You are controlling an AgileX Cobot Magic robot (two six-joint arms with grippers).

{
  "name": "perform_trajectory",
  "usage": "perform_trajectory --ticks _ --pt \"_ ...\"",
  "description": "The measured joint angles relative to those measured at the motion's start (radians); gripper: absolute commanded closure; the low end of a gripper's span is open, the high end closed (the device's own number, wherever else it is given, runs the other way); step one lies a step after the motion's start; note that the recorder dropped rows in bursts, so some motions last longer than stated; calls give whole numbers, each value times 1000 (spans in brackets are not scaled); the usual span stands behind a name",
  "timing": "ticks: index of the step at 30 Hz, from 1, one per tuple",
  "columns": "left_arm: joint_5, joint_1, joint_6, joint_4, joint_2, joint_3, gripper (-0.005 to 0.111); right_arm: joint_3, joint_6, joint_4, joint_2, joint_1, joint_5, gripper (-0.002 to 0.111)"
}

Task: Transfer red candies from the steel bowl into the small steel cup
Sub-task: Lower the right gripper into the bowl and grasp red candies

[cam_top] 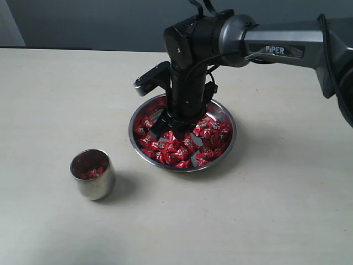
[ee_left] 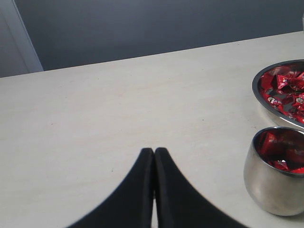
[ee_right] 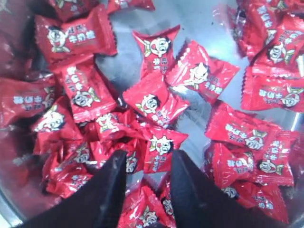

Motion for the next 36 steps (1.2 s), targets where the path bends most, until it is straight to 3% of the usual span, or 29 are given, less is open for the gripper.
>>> perform_trajectory --ticks 19,21,24,27,36 --pt "0 0 0 0 0 0 106 0 11 -26 69 -19 15 73" --pt "0 0 0 0 0 0 106 0 11 -26 69 -19 17 77" --pt "0 0 0 0 0 0 106 0 11 -24 73 -19 17 98" --pt "0 0 0 0 0 0 106 0 11 -24 77 -19 17 107" --pt "0 0 0 0 0 0 106 0 21 -24 71 -19 18 108"
